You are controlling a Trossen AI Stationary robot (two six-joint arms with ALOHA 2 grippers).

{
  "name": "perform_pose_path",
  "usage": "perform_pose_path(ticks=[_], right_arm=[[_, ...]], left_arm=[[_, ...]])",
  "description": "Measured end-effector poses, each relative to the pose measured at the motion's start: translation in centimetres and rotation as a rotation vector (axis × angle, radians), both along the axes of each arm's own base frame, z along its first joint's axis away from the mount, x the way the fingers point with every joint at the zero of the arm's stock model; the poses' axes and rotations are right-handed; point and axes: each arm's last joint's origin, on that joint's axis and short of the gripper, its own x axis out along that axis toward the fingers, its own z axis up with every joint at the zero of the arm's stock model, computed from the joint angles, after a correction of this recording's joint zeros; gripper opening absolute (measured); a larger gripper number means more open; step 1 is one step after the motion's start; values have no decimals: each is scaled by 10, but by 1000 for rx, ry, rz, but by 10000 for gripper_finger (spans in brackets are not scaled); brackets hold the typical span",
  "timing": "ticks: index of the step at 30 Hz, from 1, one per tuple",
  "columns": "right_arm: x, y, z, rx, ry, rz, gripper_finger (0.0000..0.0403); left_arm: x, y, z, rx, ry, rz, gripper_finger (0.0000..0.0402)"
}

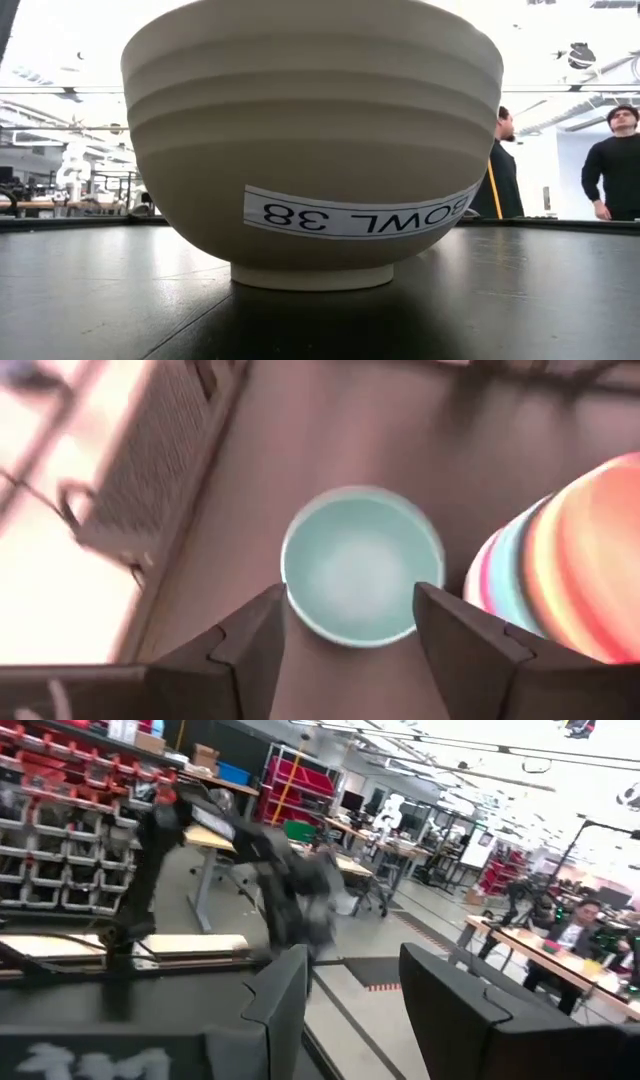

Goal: Nest bowls inside each other
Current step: Stack the dark green bowl on top of the light pink bowl

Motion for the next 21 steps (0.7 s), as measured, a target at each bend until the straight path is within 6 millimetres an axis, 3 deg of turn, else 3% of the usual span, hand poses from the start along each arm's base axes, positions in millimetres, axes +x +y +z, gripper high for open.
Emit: perform_pose_path(ticks=[5,9,13,21], right_arm=[[-6,-21,-23,-27,19,-46,162],[-22,-39,-28,24,-17,-32,165],[-33,-48,-31,45,-30,0,165],[-31,-50,-27,-5,2,-28,165]], left_arm=[[-42,-24,63,103,-166,56,234],[-75,-38,92,178,-232,124,234],[-90,-46,103,206,-262,112,234],[-84,-46,100,211,-303,3,234]])
